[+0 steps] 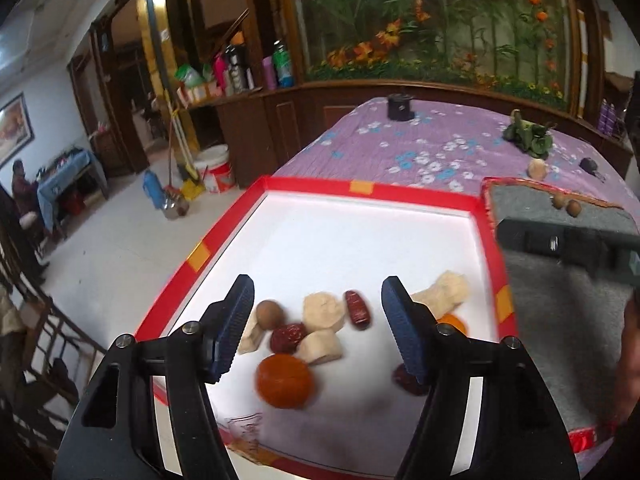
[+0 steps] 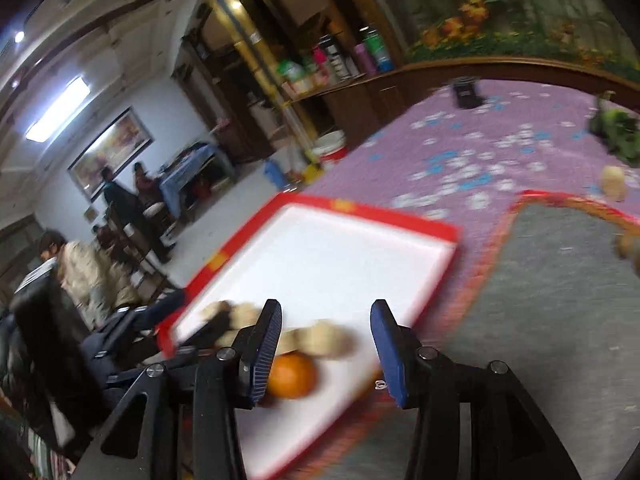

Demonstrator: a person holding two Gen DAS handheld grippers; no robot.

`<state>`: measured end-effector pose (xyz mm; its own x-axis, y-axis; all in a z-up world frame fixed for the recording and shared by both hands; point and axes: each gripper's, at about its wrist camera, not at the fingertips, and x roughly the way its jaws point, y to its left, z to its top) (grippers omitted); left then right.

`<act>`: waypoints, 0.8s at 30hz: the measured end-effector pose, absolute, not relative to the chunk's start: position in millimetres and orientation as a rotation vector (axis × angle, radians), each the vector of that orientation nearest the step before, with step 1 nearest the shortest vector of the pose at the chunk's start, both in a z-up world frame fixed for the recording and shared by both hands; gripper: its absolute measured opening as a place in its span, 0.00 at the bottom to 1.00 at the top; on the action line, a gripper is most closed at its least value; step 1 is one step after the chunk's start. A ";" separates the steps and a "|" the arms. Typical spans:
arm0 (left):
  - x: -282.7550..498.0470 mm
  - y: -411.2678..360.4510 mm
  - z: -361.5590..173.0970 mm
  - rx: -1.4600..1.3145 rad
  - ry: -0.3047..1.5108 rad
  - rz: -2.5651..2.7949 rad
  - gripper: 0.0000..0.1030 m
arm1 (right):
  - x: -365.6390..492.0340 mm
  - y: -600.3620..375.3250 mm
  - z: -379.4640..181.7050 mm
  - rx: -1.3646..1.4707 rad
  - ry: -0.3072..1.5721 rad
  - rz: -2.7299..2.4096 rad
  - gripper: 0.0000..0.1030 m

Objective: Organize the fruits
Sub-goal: 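Carry date and cake over the white tray and open both grippers, then grasp a brown nut with the right gripper while the left gripper grasps another nut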

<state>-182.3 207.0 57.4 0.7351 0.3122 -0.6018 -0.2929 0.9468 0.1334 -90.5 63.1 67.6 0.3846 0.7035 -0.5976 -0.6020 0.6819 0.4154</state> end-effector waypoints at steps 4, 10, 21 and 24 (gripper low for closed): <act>-176.1 185.6 57.2 0.064 0.674 0.289 0.66 | -58.0 0.1 67.7 0.159 0.798 0.643 0.43; -163.7 151.2 59.9 0.104 0.686 0.214 0.66 | 0.3 -86.3 56.6 0.129 0.819 0.331 0.44; -115.8 79.6 80.4 0.213 0.691 0.083 0.66 | 36.4 -99.4 27.5 0.107 0.891 0.360 0.25; -81.8 59.1 80.7 0.190 0.720 0.038 0.66 | 39.4 -134.2 35.2 0.273 0.873 0.362 0.25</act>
